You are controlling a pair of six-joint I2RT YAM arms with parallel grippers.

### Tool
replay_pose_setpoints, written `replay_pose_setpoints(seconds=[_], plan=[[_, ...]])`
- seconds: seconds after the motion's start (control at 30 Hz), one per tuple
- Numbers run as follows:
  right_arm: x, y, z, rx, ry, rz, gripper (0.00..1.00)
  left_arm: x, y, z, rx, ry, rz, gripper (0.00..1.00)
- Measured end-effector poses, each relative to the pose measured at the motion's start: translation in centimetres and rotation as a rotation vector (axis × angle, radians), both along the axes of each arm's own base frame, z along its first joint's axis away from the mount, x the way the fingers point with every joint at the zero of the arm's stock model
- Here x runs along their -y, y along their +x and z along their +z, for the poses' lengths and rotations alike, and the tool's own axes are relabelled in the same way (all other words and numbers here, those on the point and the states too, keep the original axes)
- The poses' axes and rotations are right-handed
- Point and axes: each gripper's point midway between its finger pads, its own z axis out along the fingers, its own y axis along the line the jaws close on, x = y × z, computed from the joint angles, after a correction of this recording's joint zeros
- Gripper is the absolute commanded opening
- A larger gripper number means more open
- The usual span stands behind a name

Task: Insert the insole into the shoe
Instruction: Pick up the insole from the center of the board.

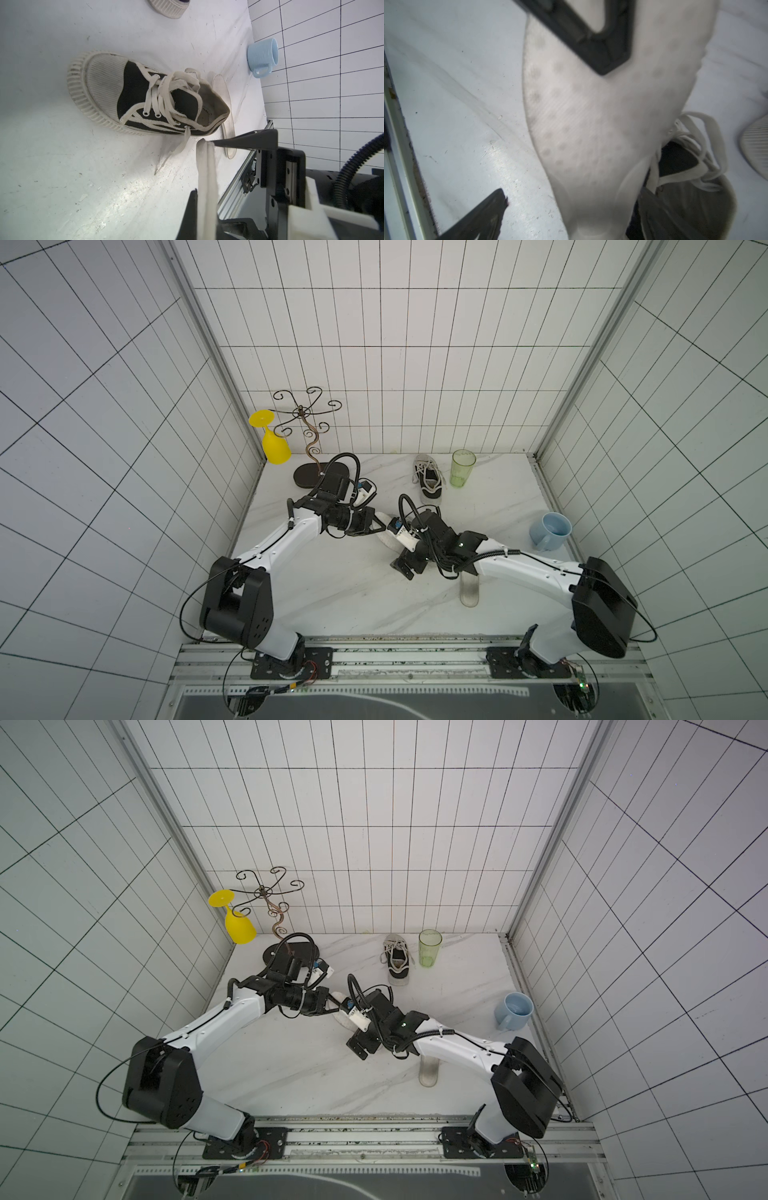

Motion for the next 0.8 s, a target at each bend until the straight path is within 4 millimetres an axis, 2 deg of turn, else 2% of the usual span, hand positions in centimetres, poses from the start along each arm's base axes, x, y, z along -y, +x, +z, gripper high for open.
replay_pose_setpoints(seconds=[0.13, 0.3, 0.8], plan=[[0.2, 1.3, 1.2, 0.078, 0.024, -0.047, 0.99, -0.1, -0.7, -0.2, -0.037, 0.003, -0.004, 0.0], [-0.1, 1.7, 1.7, 0.105, 0.036, -0.049, 0.99, -0.4, -0.7, 0.1, -0.036, -0.001, 0.002, 0.0], [-1.3, 2.3, 1.6, 0.143, 0.067, -0.019, 0.99, -0.4, -0.9, 1.7, -0.014, -0.034, 0.003, 0.0]])
